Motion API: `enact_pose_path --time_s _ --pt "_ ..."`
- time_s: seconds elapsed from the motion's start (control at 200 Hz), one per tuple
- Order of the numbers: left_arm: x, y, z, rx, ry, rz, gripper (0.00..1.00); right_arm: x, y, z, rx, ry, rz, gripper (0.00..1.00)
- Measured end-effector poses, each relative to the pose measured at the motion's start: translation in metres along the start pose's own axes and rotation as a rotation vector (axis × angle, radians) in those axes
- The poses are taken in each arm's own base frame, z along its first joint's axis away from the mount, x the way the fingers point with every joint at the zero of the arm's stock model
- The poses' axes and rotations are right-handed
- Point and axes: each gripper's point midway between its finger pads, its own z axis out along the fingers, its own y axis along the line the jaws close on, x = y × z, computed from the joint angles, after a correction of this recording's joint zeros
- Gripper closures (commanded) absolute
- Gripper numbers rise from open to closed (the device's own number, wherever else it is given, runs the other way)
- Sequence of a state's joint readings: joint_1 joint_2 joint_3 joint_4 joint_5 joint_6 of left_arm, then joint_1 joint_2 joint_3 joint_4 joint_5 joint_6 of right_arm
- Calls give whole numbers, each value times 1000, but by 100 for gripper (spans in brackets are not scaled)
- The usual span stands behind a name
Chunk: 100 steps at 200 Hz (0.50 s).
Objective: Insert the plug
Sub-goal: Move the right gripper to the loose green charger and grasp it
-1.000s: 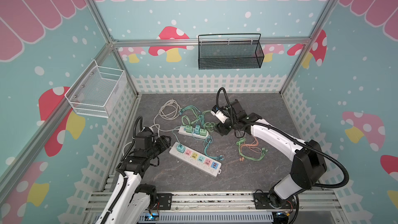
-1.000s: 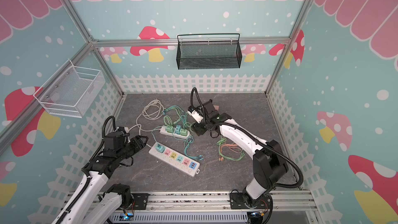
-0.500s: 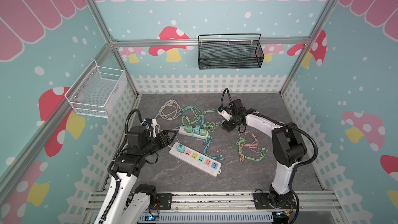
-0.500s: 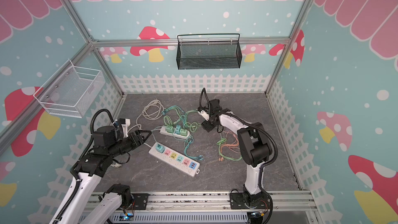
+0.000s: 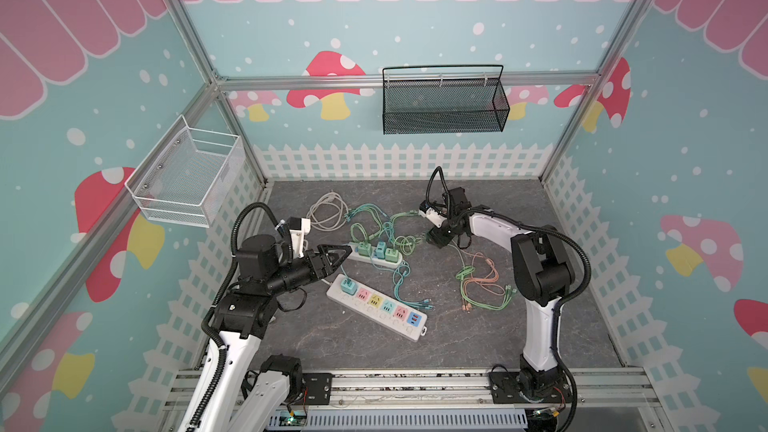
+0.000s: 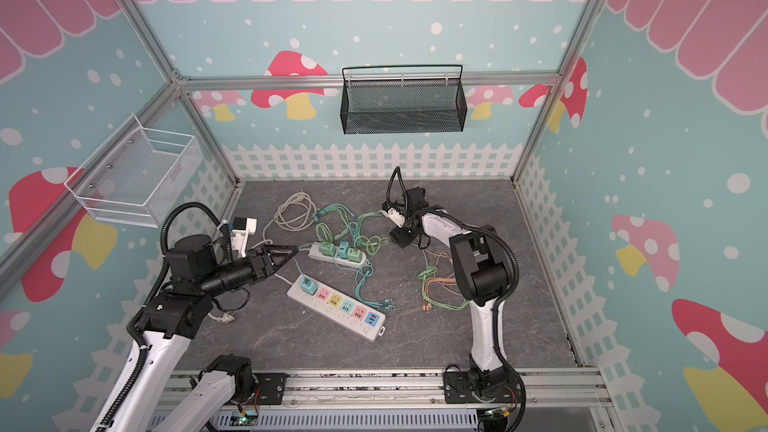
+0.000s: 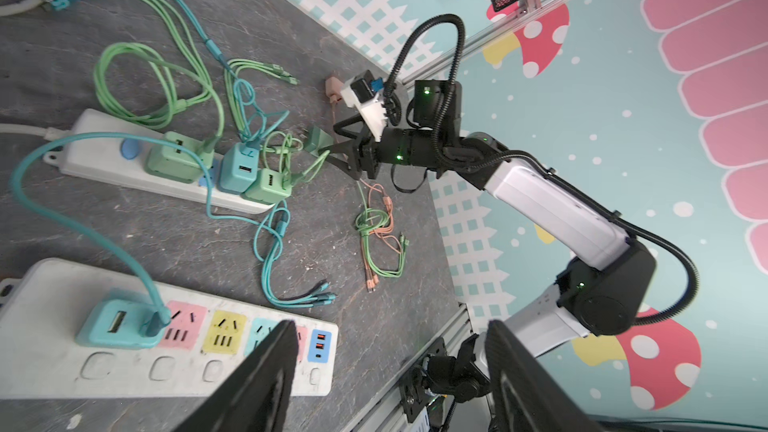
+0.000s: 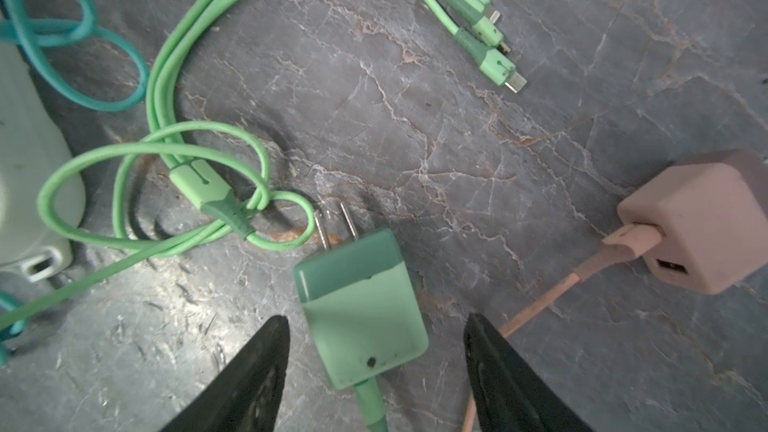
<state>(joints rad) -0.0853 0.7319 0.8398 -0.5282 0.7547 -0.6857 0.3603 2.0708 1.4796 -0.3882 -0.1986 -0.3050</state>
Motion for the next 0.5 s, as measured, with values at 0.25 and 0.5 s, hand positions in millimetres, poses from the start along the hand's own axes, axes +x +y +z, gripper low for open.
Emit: enact_pose_path --time_s 0.25,0.5 --pt "0 -10 0 47 9 2 29 5 0 15 -20 17 6 40" --pt "2 -5 2 50 15 -5 29 6 0 16 -35 13 24 55"
